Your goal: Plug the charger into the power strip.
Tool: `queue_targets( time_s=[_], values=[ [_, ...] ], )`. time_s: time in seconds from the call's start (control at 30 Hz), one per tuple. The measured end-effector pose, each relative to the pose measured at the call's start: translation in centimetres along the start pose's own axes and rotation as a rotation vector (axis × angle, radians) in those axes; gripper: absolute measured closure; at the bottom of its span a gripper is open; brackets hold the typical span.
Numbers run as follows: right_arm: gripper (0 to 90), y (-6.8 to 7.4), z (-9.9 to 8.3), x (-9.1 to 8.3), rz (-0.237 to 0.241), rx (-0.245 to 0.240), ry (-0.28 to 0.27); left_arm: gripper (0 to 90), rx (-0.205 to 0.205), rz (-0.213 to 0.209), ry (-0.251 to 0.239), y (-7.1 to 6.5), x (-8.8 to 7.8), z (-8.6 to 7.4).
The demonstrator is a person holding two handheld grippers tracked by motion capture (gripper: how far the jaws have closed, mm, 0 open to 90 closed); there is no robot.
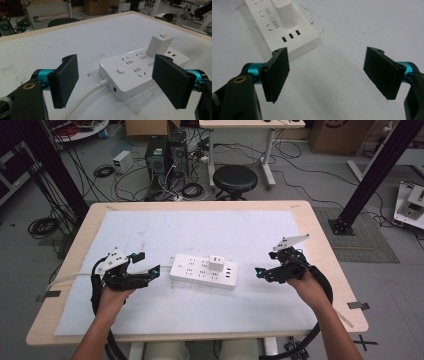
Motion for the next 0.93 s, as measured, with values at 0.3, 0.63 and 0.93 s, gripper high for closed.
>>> queue_targets(
  time_s=[0.3,0.63,0.93],
  values=[
    [21.4,-0.3,-0.7,-0.5,-0.012,0.02,-0.019,21.4,0.007,0.006,-0.001,0.0,-0.1,0.5],
    [21.3,-0.4,-1.3,-0.4,-0.012,0.033,-0.024,21.3,0.006,0.01,0.002,0.0,-0.2,0.4],
    [21.3,-0.5,-1.6,-0.4,-0.012,0.035,-0.032,21.3,0.004,0.013,-0.002,0.1,-0.3,0.3]
  ],
)
Point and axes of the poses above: each handheld gripper's, and its own axes: x roughly forward along the jaws, z roughly out of its top, y roughly to its left, the point moved 10 cm from there along x, roughly forward along the jaws, and after that the axes turned 4 degrees about -y, right-handed, at the moved point
